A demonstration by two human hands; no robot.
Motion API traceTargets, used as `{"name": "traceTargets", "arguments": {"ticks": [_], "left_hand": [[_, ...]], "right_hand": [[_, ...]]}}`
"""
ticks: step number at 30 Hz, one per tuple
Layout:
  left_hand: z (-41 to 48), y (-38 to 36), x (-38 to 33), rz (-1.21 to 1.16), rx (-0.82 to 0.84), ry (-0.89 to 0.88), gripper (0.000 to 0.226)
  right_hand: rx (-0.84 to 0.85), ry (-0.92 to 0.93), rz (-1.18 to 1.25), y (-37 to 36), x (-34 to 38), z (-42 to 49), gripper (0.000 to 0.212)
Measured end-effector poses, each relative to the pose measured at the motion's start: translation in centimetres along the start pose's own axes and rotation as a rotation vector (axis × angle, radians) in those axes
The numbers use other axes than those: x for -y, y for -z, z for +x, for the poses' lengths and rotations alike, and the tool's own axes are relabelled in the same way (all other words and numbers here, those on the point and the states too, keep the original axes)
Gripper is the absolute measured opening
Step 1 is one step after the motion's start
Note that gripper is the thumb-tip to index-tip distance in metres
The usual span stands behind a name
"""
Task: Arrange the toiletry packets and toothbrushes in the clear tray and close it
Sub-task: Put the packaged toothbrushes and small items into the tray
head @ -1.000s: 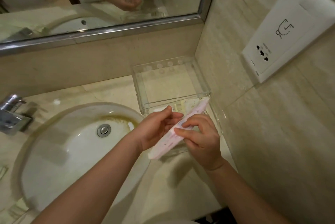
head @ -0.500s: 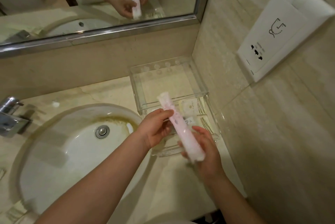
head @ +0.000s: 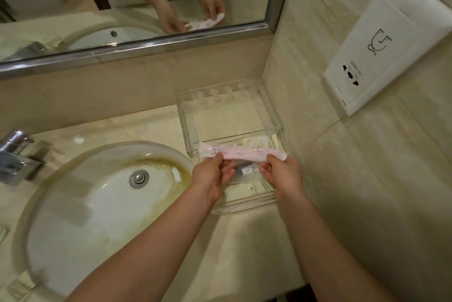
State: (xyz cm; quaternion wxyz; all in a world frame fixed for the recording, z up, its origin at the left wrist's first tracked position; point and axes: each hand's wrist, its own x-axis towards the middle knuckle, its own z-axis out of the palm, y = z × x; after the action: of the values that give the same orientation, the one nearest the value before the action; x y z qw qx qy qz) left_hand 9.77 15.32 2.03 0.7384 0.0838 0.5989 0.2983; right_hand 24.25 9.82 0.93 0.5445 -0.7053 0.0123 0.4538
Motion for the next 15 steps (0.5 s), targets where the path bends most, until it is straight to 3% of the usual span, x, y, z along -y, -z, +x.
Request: {"name": "traceTargets", "arguments": {"ticks": [7,11,15], "left_hand": [[0.0,1.3,-1.2,0.033,-0.109,0.008,0.024],[0.2,1.4,-1.2,0.043,-0.130,0.016,0.030],[0.3,1.5,-1.1,-0.018,-0.133,-0.066,0.020]], "right_hand": [[0.010,0.074,-0.442,-0.7,3.3,2.8,0.021],[-0.029,0.171,-0.470,-1.6,3.2,3.4,0.014],[-0.024,0.148,-0.344,-2.3,2.2,3.9,0.029]]}}
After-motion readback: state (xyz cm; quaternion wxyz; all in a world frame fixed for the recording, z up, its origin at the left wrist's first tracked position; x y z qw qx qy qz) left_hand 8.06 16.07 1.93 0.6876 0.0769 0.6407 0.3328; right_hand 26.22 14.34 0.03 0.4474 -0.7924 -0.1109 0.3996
